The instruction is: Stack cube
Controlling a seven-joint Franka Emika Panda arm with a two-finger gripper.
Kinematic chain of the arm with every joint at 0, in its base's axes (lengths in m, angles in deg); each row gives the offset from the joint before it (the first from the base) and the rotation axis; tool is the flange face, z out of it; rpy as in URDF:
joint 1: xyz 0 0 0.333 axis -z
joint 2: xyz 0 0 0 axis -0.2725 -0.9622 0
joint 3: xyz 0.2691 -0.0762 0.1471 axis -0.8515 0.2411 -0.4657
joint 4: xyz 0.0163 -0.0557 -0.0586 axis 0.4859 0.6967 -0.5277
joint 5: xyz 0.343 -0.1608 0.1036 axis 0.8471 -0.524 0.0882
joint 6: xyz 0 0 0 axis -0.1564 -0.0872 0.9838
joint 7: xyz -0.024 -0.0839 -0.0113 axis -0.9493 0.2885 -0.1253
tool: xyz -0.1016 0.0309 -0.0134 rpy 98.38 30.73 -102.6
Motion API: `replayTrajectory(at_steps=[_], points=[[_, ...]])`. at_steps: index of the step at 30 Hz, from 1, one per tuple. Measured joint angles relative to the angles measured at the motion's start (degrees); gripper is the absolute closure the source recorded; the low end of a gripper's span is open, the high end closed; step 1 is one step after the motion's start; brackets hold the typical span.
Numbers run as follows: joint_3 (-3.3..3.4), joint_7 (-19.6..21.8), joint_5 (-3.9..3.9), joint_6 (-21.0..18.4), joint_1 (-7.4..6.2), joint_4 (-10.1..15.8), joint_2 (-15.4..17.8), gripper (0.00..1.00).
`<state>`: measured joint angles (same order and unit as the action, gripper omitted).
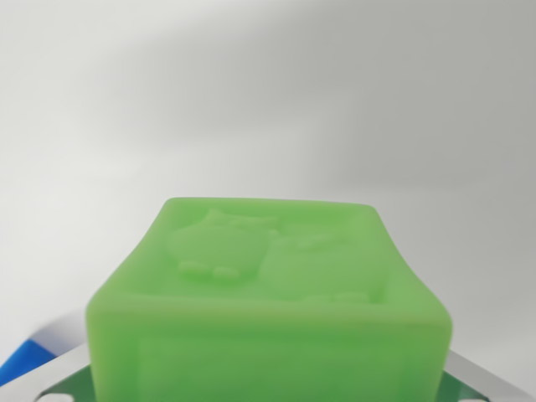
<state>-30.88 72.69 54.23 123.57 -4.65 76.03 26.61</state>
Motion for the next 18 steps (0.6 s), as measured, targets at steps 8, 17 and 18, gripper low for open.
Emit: replayTrajectory(at_steps=[8, 17, 18], points=[[-0.4, -2.4, -0.43, 0.58, -0.54, 1.92, 1.4, 1.0], [-0.85, -4.95, -0.95, 1.11, -1.07, 3.81, 2.78, 1.0], [-0.91, -5.28, -1.02, 1.18, -1.14, 4.05, 2.96, 1.0]])
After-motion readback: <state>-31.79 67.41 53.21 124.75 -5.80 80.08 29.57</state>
